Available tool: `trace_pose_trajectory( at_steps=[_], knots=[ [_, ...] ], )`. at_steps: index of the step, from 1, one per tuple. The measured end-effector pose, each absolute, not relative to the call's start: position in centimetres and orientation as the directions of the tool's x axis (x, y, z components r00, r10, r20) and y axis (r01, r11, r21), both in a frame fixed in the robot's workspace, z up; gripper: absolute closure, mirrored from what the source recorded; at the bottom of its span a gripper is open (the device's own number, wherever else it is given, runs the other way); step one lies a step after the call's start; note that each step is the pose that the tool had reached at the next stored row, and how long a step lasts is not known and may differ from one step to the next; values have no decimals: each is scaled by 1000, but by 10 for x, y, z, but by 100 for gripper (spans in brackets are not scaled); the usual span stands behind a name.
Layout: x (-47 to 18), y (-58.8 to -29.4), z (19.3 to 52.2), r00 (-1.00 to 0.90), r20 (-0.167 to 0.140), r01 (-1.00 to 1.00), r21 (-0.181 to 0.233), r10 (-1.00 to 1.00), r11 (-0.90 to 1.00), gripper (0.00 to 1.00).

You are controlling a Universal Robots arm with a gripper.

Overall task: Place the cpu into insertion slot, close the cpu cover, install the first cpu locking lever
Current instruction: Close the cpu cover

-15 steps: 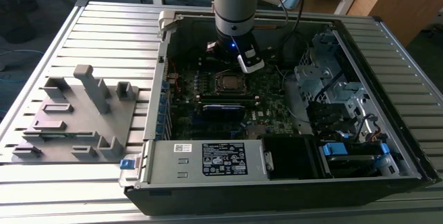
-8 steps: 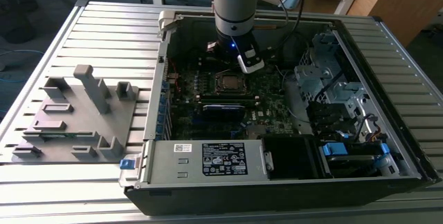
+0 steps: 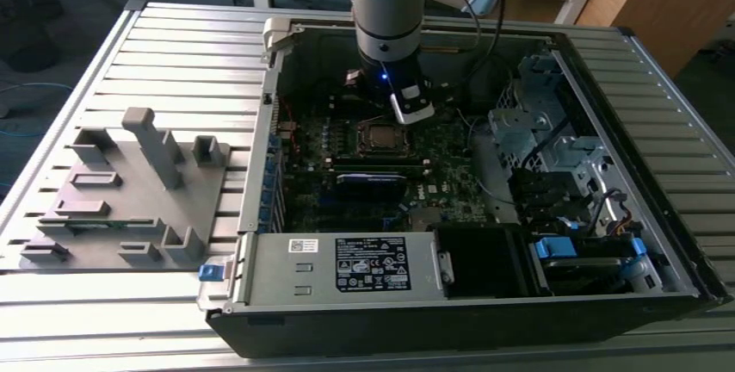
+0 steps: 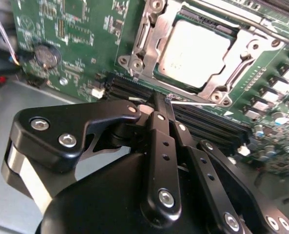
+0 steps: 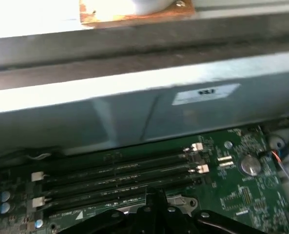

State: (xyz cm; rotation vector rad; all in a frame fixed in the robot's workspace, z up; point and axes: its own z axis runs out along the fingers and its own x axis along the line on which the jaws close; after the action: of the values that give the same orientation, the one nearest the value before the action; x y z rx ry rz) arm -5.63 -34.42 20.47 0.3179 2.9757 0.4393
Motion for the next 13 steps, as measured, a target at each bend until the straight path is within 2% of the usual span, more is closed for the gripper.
trace_pose_trajectory(
  at_steps=[13],
  knots=[
    [-62, -343, 204, -943, -84, 285, 297, 322, 911, 90]
  ],
)
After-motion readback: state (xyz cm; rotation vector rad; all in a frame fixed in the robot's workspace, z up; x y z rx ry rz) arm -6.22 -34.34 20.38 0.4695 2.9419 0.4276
